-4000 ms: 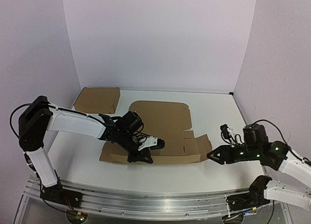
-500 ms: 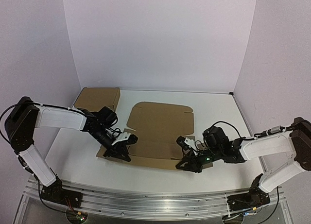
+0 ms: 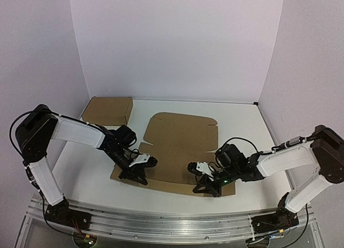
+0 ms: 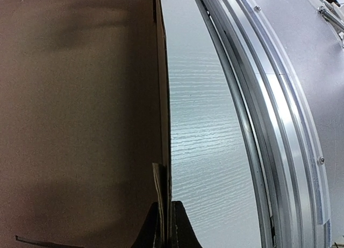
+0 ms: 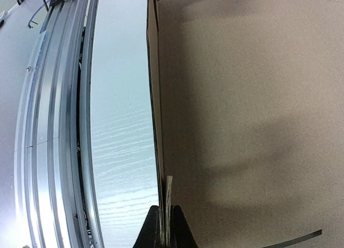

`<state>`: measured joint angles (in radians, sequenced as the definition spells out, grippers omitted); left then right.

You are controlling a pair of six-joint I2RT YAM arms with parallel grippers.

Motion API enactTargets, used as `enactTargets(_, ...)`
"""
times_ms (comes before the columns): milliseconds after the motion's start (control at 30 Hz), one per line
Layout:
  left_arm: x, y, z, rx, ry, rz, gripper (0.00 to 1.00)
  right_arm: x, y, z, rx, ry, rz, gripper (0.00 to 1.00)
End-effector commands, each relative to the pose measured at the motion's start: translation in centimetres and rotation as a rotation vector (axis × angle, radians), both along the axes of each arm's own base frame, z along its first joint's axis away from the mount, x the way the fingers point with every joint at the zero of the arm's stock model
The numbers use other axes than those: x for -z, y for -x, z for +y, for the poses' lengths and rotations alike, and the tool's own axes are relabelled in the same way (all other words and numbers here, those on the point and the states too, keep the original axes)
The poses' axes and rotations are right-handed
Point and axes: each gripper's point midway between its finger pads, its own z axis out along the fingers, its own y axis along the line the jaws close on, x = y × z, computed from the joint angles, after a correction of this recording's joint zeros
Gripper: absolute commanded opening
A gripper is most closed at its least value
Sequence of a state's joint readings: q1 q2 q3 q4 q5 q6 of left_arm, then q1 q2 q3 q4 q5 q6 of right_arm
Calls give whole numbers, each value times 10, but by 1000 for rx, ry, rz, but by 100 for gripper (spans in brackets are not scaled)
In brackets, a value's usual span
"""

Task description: Fold the paper box

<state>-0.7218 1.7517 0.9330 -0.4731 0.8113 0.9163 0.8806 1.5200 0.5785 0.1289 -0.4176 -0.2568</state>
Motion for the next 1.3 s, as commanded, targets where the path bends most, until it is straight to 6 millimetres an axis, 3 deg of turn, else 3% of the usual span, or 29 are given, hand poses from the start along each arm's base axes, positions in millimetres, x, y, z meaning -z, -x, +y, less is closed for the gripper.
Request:
enactTargets(0,16,3,-5,8,-113,45,0,7,-7,2,40,31,41,0)
enactTargets(200,12,0,-14,-126,-207,318,0,16,-3,-3,219,7,426,0)
enactTargets(300,16,-6,-18,-207,-246,389,2,23,-9,-7,311,35,465,2)
enactTargets(433,26,-10,-15,-266,-308,419,0,18,-32,-16,484,46,417,10)
enactTargets(600,42,-18,-8,-240,-362,349,0,-17,-59,-32,663,64,313,47)
enactTargets(733,48,-22,-7,-225,-387,339,0,-46,-67,-44,677,148,133,60)
enactTargets(800,51,-24,-8,-228,-397,348,0,-60,-67,-37,596,136,40,62)
enactTargets(900,55,-24,-7,-230,-408,359,0,-64,-55,-6,380,97,-26,63)
enactTargets(967,58,-23,-6,-230,-414,362,0,-58,-47,16,221,83,-41,64)
enactTargets(1133,63,-24,-4,-227,-425,358,0,-36,-49,50,59,90,-3,62)
enactTargets(1267,62,-26,-4,-226,-421,348,0,-24,-52,62,47,102,35,49)
